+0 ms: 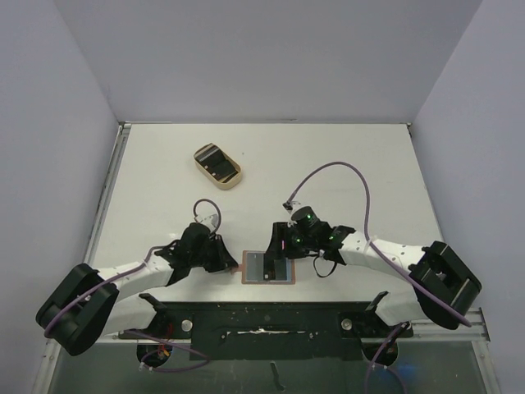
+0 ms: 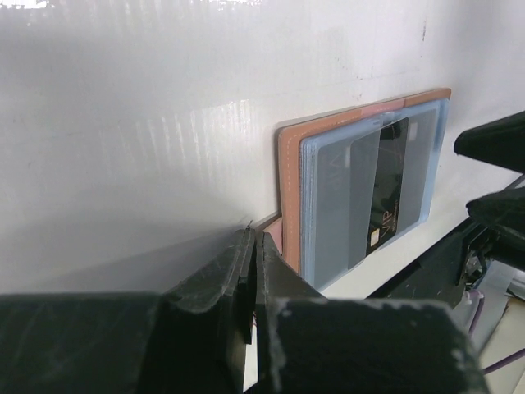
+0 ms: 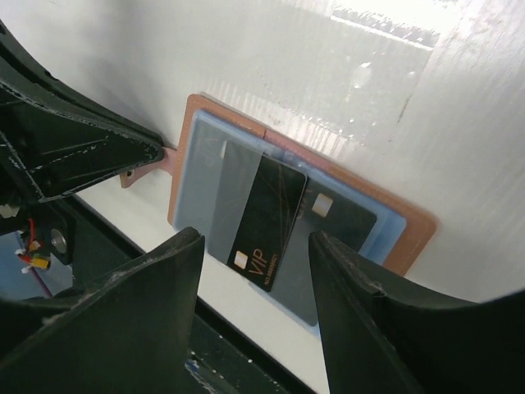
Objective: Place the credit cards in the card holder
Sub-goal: Insert the credit card into the card holder.
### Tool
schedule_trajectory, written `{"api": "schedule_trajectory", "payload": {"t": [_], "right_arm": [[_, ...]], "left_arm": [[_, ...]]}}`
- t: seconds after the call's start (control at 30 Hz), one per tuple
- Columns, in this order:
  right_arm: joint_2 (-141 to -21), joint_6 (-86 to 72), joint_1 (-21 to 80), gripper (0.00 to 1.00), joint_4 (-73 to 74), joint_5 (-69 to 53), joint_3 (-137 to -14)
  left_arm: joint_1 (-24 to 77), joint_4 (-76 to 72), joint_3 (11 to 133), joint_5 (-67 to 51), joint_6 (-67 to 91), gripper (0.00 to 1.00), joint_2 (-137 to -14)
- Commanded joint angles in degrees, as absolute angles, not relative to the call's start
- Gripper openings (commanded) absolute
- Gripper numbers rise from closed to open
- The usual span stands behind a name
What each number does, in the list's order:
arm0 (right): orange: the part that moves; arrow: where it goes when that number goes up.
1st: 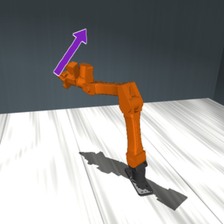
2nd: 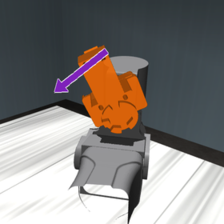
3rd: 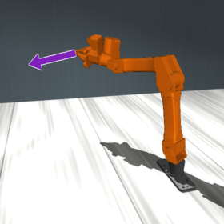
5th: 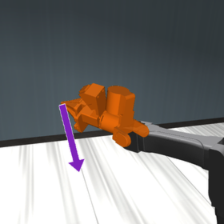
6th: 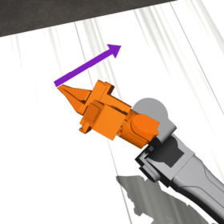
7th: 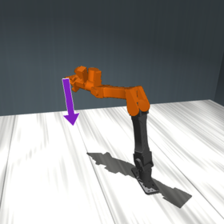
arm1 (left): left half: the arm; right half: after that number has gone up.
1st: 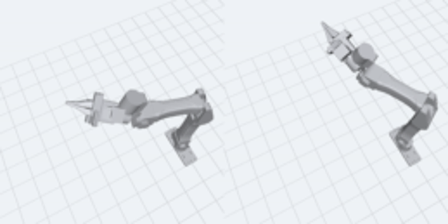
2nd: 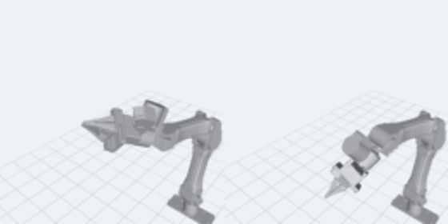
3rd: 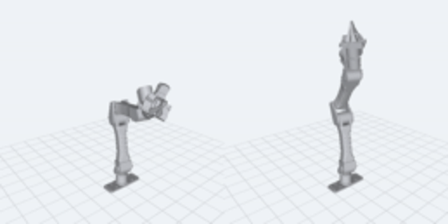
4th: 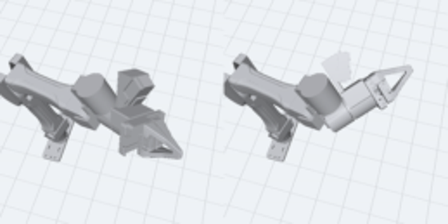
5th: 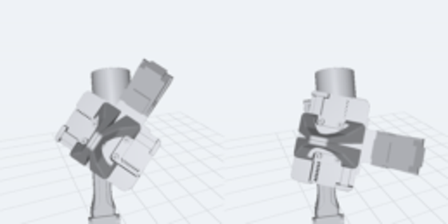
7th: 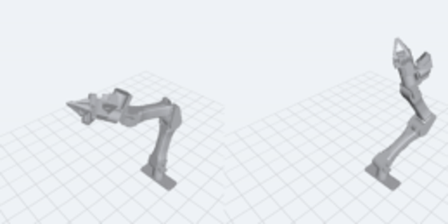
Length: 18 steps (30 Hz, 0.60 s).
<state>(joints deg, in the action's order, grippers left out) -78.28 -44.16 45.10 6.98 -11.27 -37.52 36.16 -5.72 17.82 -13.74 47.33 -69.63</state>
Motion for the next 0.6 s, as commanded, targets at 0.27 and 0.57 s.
{"api": "schedule_trajectory", "payload": {"t": [0.27, 0.57], "right_arm": [[-79.98, -52.79, 48.16, 0.57, 3.98, -7.16, -36.34], [-85.61, -51.48, 49.64, 0.57, 3.59, -9.2, -39.81]], "left_arm": [[36.65, -14.25, 10.97, -11.25, 54.78, 0.0, -63.53], [36.73, -15.19, 11.6, -11.73, 54.74, 0.0, -64.76]]}}
